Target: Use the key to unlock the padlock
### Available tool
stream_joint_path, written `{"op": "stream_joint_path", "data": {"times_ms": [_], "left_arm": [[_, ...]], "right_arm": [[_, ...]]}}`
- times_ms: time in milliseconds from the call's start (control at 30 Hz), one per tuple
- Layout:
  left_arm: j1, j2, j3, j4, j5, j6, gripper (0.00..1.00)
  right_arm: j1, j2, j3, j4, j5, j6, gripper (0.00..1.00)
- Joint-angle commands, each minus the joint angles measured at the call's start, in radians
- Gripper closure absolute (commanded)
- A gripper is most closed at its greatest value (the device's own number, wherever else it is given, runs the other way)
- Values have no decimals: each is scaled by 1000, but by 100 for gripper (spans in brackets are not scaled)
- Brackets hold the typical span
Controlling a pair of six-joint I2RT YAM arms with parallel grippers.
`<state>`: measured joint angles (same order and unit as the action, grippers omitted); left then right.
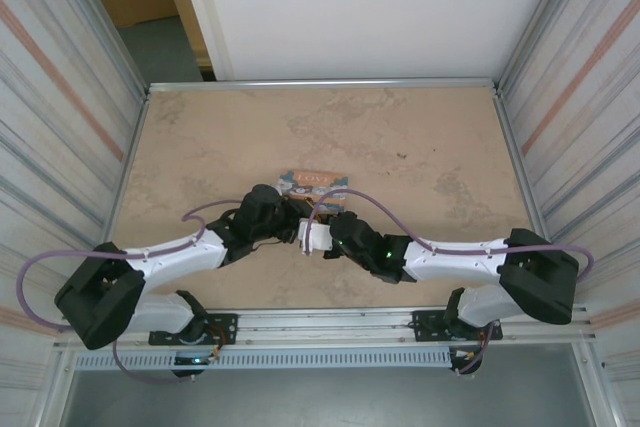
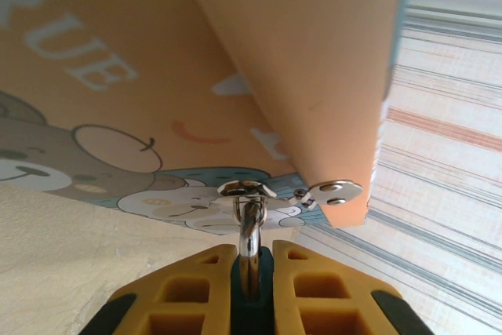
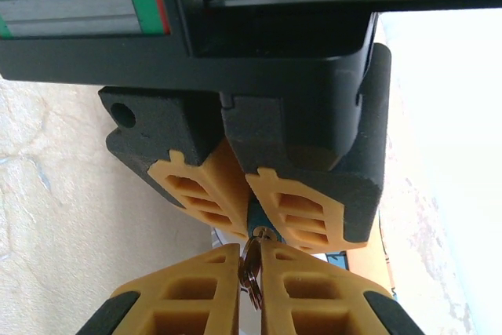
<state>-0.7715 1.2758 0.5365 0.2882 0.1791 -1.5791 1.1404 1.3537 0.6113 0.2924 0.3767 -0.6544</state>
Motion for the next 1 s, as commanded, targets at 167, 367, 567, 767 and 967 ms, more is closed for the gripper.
{"op": "stream_joint_path", "data": {"times_ms": [167,367,567,767,967], "left_arm": [[4,2,14,52,23,-5,100],[3,9,13,60,25,-7,100],[0,14,11,67,27,-8,100],[-2,17,6,74,26,-12,100],[-9,16,3,75,20,-13,100]], "right_arm": [[-37,-5,10,16,-28,162,97],[-61,-26,6,20,-67,259,100],[-81,-45,-6,61,-110,383,100],[-108,-65,-16,97,-147,568,100],[-152,-90,35,-35,-201,859,100]]}}
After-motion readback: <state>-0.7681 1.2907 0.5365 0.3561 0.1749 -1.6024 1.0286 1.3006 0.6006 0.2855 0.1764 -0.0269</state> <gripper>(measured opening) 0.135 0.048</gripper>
